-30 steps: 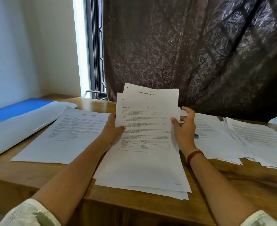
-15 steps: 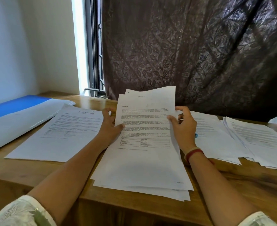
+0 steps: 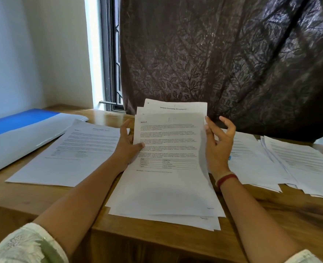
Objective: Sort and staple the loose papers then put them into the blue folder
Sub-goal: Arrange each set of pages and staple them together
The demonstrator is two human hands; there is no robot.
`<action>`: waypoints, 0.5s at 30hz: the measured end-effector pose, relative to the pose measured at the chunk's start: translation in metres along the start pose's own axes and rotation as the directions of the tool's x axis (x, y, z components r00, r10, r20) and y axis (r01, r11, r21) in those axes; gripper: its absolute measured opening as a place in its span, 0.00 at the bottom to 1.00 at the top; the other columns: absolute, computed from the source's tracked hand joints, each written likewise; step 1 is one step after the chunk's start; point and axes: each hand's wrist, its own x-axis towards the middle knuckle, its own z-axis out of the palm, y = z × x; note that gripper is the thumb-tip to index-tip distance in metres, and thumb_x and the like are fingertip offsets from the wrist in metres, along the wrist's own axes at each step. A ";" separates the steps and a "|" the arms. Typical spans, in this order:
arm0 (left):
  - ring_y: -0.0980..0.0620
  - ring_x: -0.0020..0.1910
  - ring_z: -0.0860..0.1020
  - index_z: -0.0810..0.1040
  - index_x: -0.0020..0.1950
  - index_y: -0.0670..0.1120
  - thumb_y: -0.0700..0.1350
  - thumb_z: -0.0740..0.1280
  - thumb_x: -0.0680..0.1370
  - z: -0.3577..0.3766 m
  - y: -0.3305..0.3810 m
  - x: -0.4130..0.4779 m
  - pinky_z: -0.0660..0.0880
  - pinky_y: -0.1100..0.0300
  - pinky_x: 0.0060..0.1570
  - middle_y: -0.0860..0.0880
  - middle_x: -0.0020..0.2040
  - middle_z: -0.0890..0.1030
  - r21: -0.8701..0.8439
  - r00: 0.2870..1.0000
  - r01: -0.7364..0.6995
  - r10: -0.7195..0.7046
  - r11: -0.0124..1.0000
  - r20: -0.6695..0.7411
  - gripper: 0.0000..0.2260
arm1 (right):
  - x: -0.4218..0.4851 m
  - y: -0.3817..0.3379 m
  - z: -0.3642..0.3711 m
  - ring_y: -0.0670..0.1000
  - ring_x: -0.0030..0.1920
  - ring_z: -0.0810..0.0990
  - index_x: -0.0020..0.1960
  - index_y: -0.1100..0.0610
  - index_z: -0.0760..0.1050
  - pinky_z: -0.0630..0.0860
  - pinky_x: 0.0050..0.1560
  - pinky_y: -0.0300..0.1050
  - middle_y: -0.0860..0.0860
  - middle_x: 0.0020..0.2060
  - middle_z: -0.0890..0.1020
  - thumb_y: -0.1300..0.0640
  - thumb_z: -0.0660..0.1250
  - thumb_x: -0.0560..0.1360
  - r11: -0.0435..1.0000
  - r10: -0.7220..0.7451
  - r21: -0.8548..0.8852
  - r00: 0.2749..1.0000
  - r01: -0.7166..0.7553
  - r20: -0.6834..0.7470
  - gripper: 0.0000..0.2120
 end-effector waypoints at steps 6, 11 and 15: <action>0.46 0.57 0.81 0.59 0.68 0.60 0.32 0.70 0.75 -0.003 0.001 -0.001 0.82 0.48 0.50 0.49 0.63 0.79 0.002 1.000 0.005 -0.005 1.000 0.020 0.33 | 0.001 0.000 0.000 0.43 0.53 0.76 0.57 0.51 0.75 0.77 0.57 0.39 0.47 0.56 0.77 0.56 0.69 0.76 0.945 0.279 0.104 0.931 -0.310 0.236 0.11; 0.52 0.55 0.81 0.57 0.66 0.60 0.33 0.70 0.75 0.000 0.003 0.000 0.80 0.52 0.49 0.52 0.62 0.79 0.037 1.000 0.013 -0.013 0.999 -0.001 0.33 | 0.002 -0.001 -0.003 0.49 0.46 0.80 0.60 0.48 0.65 0.79 0.49 0.40 0.53 0.48 0.80 0.57 0.75 0.71 0.964 0.246 0.081 0.964 -0.254 0.100 0.25; 0.57 0.50 0.80 0.55 0.63 0.60 0.33 0.69 0.76 0.001 0.003 0.002 0.78 0.49 0.56 0.56 0.59 0.77 0.069 0.999 0.026 -0.024 0.997 -0.027 0.31 | 0.004 -0.001 -0.004 0.51 0.43 0.80 0.54 0.50 0.69 0.79 0.49 0.45 0.52 0.42 0.81 0.56 0.74 0.72 0.968 0.248 0.015 0.966 -0.250 0.074 0.16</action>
